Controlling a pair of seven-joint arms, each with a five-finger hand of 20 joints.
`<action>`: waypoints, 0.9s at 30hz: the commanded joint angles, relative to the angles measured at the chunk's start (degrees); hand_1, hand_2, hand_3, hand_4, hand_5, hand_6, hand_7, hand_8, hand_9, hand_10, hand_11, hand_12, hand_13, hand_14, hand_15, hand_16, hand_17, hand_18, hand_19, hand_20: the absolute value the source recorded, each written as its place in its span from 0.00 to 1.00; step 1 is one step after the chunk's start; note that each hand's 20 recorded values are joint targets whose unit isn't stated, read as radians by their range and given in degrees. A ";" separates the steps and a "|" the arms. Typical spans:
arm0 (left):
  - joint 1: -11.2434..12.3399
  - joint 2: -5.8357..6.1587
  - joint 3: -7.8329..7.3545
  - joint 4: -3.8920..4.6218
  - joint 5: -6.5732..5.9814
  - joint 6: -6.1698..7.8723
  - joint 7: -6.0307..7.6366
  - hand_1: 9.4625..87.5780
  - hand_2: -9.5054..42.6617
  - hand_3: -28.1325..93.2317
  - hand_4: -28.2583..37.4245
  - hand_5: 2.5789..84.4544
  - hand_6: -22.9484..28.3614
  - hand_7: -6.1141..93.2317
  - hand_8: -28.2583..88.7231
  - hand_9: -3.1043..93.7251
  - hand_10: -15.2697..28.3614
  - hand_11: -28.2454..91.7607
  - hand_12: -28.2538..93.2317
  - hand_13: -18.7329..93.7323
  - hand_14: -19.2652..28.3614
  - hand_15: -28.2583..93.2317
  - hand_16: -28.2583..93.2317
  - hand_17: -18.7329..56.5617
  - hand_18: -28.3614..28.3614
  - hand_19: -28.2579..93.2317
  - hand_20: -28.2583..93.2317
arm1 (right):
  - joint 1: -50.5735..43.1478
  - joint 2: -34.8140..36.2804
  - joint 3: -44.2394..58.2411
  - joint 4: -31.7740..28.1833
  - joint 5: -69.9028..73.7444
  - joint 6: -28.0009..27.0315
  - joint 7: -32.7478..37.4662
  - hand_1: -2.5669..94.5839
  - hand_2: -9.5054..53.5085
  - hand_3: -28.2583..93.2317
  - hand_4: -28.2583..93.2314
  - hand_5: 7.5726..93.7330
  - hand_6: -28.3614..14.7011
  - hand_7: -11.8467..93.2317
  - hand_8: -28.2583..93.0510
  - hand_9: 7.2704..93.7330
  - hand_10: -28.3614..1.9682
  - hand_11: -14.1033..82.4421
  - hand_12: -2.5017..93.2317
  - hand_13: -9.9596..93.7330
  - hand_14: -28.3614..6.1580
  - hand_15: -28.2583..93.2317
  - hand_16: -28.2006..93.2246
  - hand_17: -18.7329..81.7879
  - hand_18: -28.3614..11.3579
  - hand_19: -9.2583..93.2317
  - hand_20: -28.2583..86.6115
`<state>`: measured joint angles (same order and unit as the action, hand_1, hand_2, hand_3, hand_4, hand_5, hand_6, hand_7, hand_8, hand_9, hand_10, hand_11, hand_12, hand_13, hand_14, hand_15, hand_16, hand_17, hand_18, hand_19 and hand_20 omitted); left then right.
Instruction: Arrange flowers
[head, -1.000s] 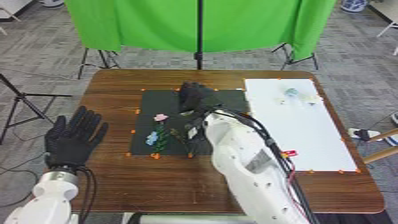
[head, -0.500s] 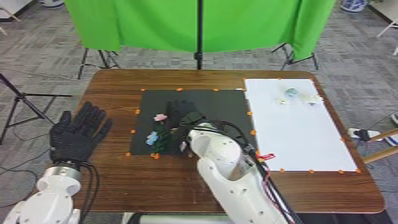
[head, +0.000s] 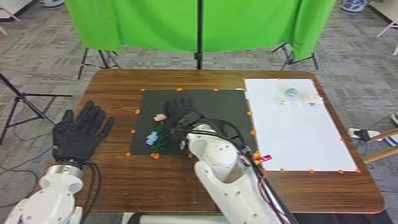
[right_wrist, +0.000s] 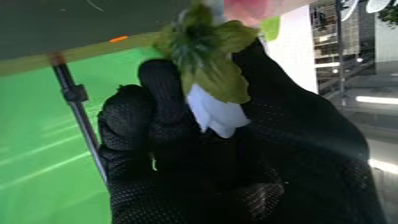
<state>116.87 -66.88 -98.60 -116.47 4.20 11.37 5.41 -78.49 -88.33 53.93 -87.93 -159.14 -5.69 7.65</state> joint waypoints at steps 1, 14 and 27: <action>0.48 0.17 0.13 -0.16 -1.96 -0.65 0.06 0.24 0.45 0.86 0.00 0.55 0.60 0.25 0.15 0.49 0.69 0.52 0.35 0.47 0.74 0.73 0.18 0.21 0.75 0.57 0.40 | -0.53 -0.39 -0.20 -1.13 -0.39 -3.24 1.96 0.69 0.00 0.81 0.00 0.70 0.58 0.34 0.14 0.69 0.46 0.36 0.30 0.62 0.51 0.77 0.67 0.53 0.26 0.90 0.65; 0.41 -0.13 0.31 -0.03 -1.79 -0.32 0.10 0.24 0.45 0.86 0.00 0.55 0.60 0.24 0.15 0.48 0.68 0.51 0.35 0.46 0.73 0.72 0.17 0.21 0.75 0.56 0.40 | -0.34 -1.93 2.42 0.41 -2.24 -3.36 -0.31 0.55 0.00 0.93 0.00 0.59 0.56 0.32 0.10 0.58 0.36 0.38 0.19 0.55 0.34 0.82 0.51 0.51 0.16 0.94 0.65; 1.11 -0.19 -0.08 -0.47 -1.98 0.19 -0.07 0.24 0.45 0.86 0.00 0.55 0.60 0.24 0.15 0.48 0.68 0.51 0.35 0.46 0.73 0.71 0.17 0.20 0.75 0.57 0.40 | -1.86 -0.10 1.53 -1.80 -2.93 -4.56 -0.51 0.50 0.00 0.97 0.00 0.60 0.56 0.32 0.09 0.56 0.34 0.37 0.19 0.50 0.28 0.81 0.43 0.48 0.11 0.94 0.65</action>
<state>116.92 -66.81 -98.55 -116.59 2.75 11.26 5.56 -79.25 -89.14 56.01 -88.18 -160.85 -9.47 7.35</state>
